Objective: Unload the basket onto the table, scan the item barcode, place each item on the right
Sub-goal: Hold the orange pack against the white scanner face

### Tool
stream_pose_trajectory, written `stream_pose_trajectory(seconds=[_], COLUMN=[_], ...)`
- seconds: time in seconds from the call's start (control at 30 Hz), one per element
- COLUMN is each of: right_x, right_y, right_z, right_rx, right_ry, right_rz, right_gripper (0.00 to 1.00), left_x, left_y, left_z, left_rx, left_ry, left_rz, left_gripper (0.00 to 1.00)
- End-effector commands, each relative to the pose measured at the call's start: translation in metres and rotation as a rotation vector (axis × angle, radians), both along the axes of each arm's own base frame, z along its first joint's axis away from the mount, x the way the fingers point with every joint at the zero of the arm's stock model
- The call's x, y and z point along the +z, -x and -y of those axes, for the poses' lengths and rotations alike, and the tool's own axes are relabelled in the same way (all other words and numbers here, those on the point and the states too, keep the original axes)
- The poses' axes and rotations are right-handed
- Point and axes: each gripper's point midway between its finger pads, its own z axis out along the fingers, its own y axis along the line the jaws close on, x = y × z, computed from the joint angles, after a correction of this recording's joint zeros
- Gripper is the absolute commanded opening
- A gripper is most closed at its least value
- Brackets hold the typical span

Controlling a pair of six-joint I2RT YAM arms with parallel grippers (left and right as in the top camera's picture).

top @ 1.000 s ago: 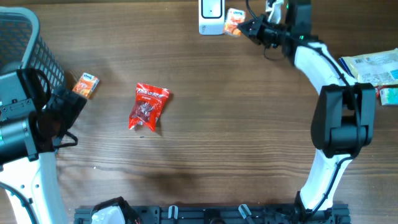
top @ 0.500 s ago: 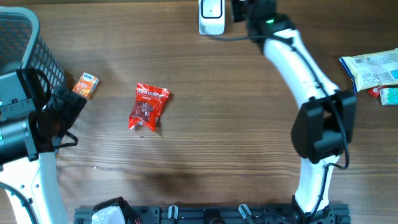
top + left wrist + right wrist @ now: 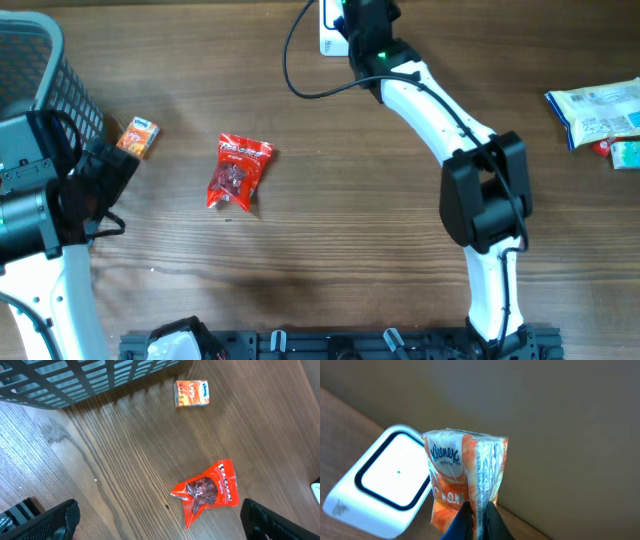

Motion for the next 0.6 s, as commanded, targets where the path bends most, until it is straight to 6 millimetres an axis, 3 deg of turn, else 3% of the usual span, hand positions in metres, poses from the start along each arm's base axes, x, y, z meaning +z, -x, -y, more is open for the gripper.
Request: stream_pose_trajectory(seconds=[0.0,0.2,0.57], right_x=[-0.022,-0.031,-0.037], right_y=[-0.001,0.002,0.002], right_z=[-0.013,-0.025,-0.024], right_rx=[0.059,0.096,0.094], right_ry=[0.133,0.158,0.187], right_rz=[-0.030,-0.045,-0.055], right_gripper=[0.05,0.05,0.05], left_x=[0.000,0.000,0.000], left_y=[0.000,0.001,0.001], left_z=[-0.001,-0.001,-0.001], left_rx=[0.005,0.005,0.005], left_ry=[0.004,0.004,0.004], left_rz=[0.002,0.001,0.001], left_gripper=[1.00,1.00,1.00])
